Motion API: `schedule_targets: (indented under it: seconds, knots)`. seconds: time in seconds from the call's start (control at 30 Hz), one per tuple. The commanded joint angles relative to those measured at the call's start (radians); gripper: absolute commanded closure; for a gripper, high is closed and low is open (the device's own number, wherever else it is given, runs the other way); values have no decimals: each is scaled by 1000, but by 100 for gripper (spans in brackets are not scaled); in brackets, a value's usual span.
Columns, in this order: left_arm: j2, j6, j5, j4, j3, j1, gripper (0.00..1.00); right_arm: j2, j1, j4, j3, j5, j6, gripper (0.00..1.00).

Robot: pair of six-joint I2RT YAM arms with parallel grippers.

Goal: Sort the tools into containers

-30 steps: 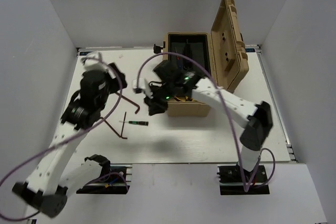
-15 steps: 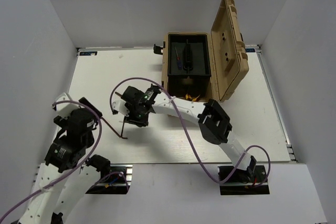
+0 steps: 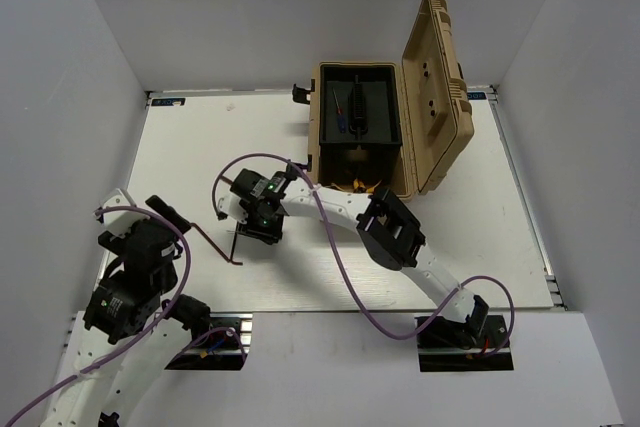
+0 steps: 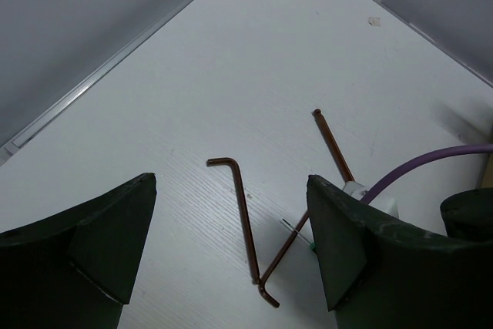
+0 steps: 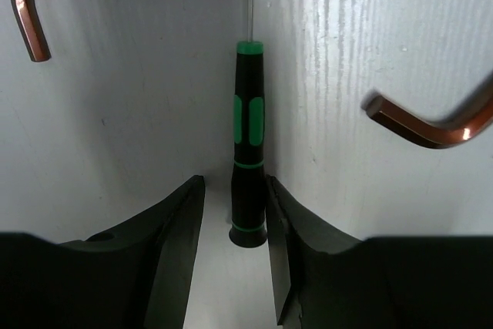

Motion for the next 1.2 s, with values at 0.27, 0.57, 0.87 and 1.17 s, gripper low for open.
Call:
schedule_targets:
  seconds: [0.27, 0.57, 0.87, 1.17]
  knots:
    - [2, 30, -4, 27, -14, -2, 11, 8, -6, -23, -37, -76, 12, 84]
    - [11, 128, 114, 115, -32, -2, 41, -107, -18, -96, 69, -111, 93, 100]
    - [-96, 318, 292, 261, -75, -2, 69, -335, -75, -54, 193, -254, 251, 100]
    - [128, 366, 419, 297, -84, -2, 48, -492, -194, 86, 179, 379, 296, 100]
